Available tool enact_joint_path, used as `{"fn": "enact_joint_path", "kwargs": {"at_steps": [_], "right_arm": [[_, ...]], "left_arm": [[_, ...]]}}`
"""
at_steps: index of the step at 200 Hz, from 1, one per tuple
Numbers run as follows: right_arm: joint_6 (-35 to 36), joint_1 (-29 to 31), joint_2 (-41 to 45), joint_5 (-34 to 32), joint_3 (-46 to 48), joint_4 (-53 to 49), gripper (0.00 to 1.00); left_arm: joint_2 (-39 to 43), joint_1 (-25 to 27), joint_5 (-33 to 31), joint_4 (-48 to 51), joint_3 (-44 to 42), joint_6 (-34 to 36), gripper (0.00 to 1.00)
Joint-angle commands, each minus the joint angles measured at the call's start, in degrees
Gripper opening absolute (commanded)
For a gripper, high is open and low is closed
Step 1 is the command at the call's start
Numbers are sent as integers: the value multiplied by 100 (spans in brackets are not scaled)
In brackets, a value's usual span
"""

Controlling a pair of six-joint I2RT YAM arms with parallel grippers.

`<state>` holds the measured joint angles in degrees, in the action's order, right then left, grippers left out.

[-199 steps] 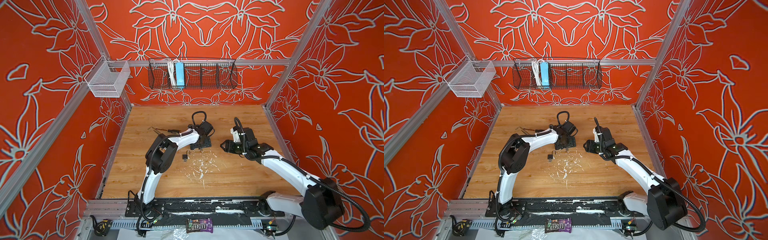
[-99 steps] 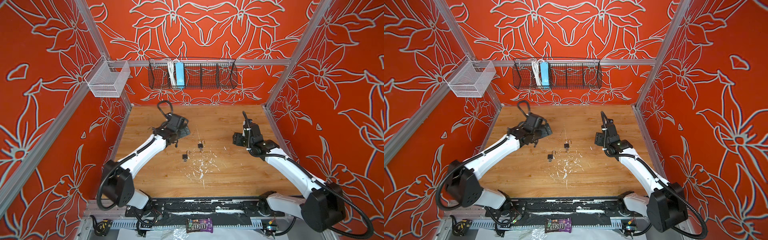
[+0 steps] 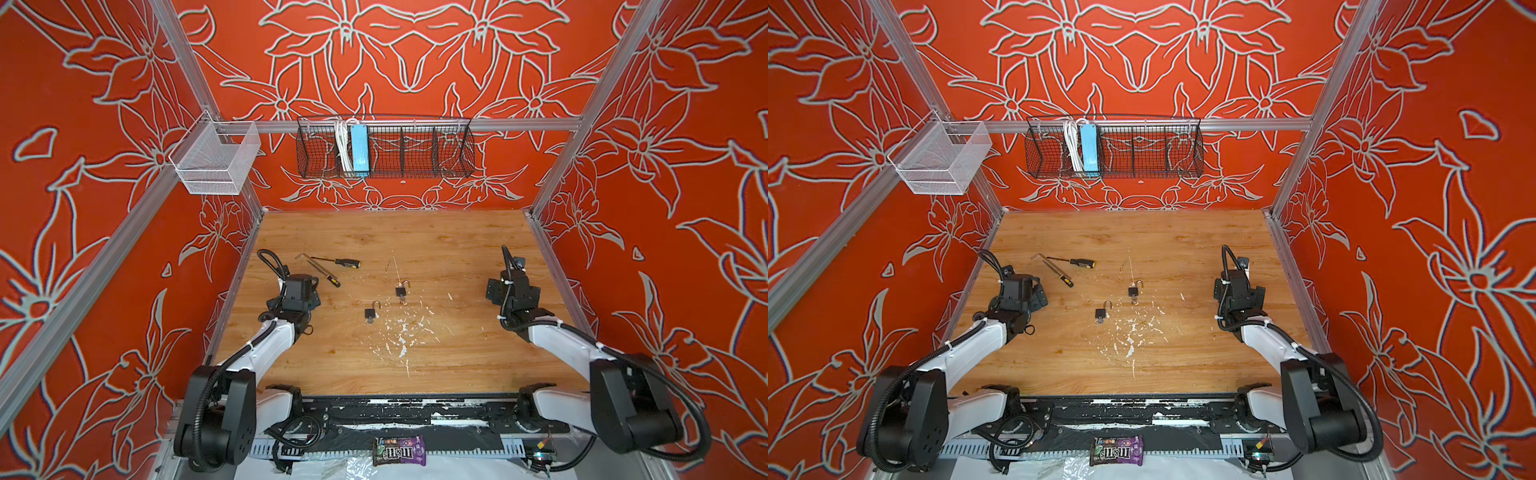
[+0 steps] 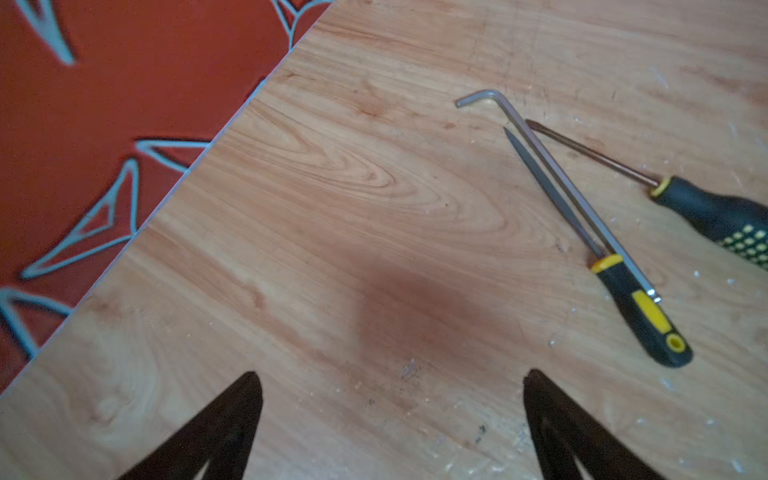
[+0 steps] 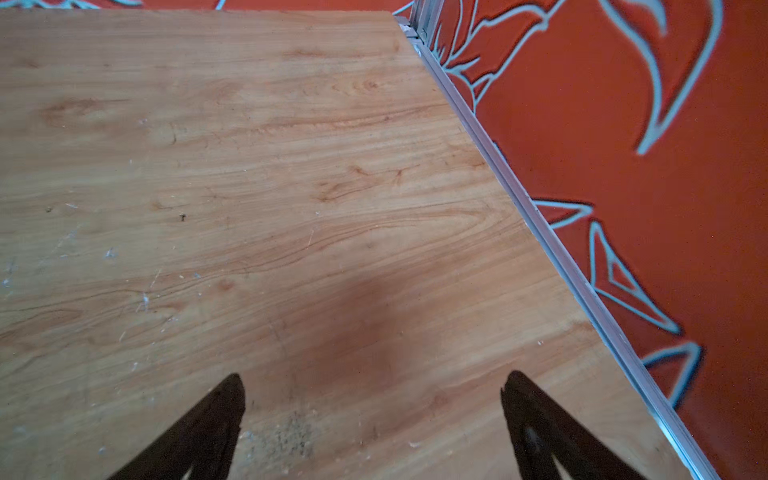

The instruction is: Unlock with the key

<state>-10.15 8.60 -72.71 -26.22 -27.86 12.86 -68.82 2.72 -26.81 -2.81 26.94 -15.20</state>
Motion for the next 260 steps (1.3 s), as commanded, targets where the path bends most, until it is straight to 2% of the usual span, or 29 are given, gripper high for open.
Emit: {"fn": "enact_joint_path", "kwargs": {"at_steps": [1,9,34,44,72,88,102,114,128,260], "right_arm": [[609,-38,-219,465,285,1390,97],[790,-43,-140,726,271,1295,97],[1435,-97,58,1520,1006,2805,98],[1412,-158,42,1650,1072,2846,98],[1559,-201,-480,2082,1351,3738,98],[1579,-215,-821,2118,1419,4206,98],[1475,-324,-778,2164,1168,3611,98],[1082,-703,-912,2354,783,3084,98],[1085,-755,-834,2452,810,3008,98],[1105,-728,-815,2454,868,3113,98]], "left_arm": [[-117,-8,184,-1592,-73,883,98],[-161,-9,317,-1675,-111,944,98],[-159,-8,907,-2665,-648,1177,98],[-217,-13,974,-2958,-796,1192,98],[-545,-8,1524,-3341,-895,1447,98],[-699,-8,1499,-3874,-1100,1461,98],[-696,-9,1473,-3349,-841,1407,98],[-920,-41,1289,-3243,-622,1313,98],[-870,-299,1602,-3020,-574,1135,98],[-874,-308,1615,-3022,-567,1140,98]]}}
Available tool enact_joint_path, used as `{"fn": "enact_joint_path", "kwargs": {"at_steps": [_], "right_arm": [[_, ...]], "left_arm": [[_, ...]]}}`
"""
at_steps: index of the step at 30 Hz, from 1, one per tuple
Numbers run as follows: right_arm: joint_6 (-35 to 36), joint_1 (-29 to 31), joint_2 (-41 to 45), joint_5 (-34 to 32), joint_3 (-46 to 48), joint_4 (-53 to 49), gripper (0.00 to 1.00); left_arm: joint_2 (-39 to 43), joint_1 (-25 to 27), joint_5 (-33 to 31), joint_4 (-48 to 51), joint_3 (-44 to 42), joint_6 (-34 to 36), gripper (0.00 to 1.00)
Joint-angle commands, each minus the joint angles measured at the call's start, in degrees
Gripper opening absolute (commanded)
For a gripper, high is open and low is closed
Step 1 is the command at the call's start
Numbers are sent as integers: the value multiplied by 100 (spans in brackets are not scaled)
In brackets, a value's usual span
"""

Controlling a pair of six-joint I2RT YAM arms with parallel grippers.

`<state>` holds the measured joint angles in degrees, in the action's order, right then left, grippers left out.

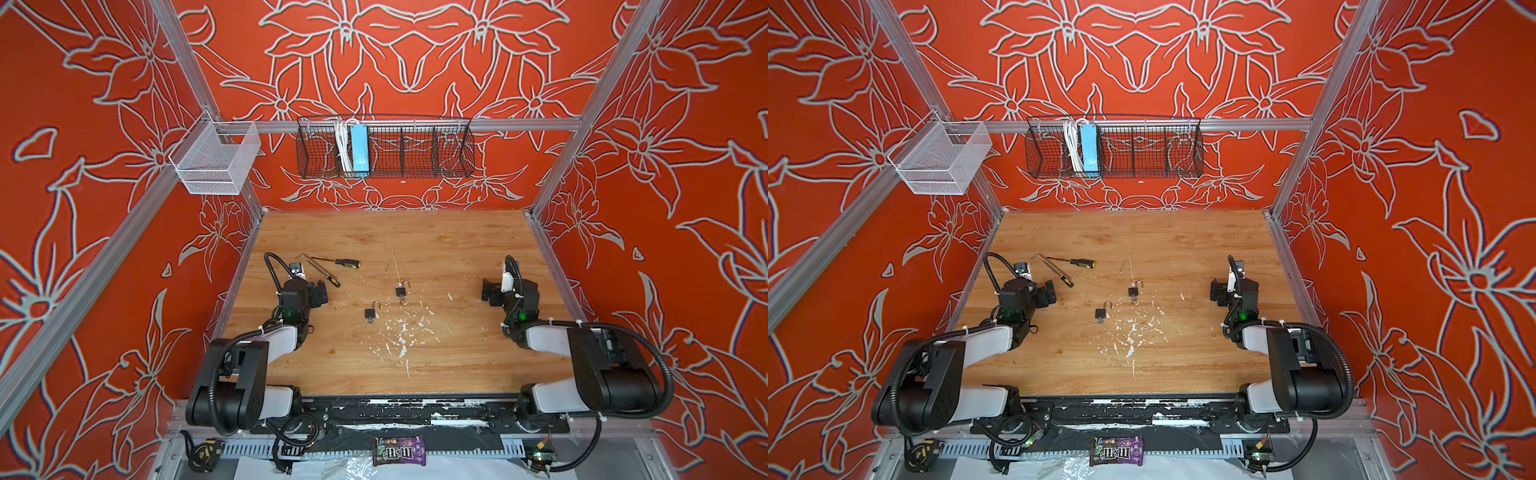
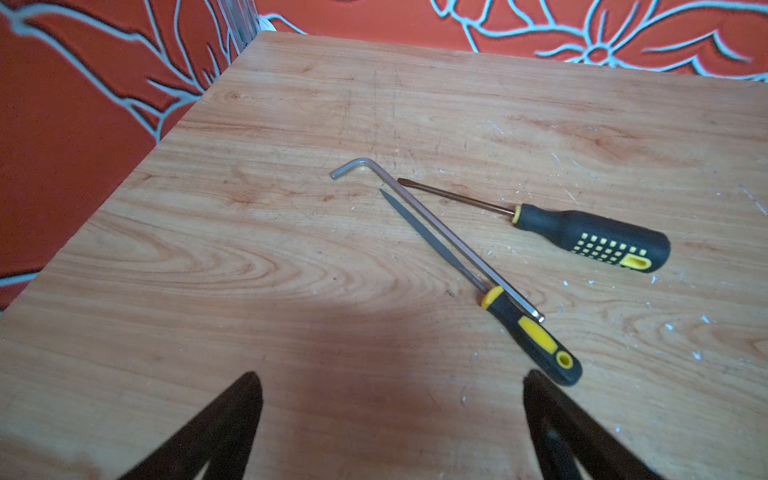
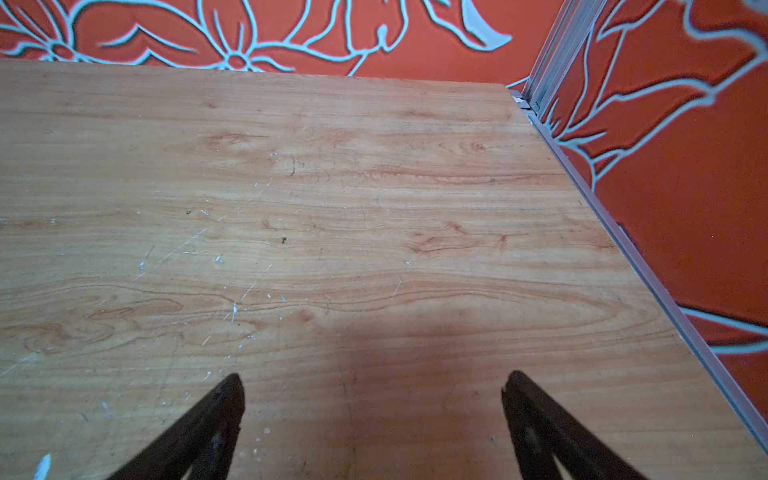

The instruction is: Unlock with the key

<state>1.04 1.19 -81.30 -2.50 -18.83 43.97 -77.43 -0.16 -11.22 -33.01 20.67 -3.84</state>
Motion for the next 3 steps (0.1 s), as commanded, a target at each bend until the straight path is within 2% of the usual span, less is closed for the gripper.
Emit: {"fn": "enact_joint_path", "kwargs": {"at_steps": [1,3], "right_arm": [[-15,13,44,83,-38,0,98],[-9,12,44,89,-40,3,98]], "left_arm": [[-15,-15,58,-7,56,5,98],[28,-12,58,-27,14,6,98]]}}
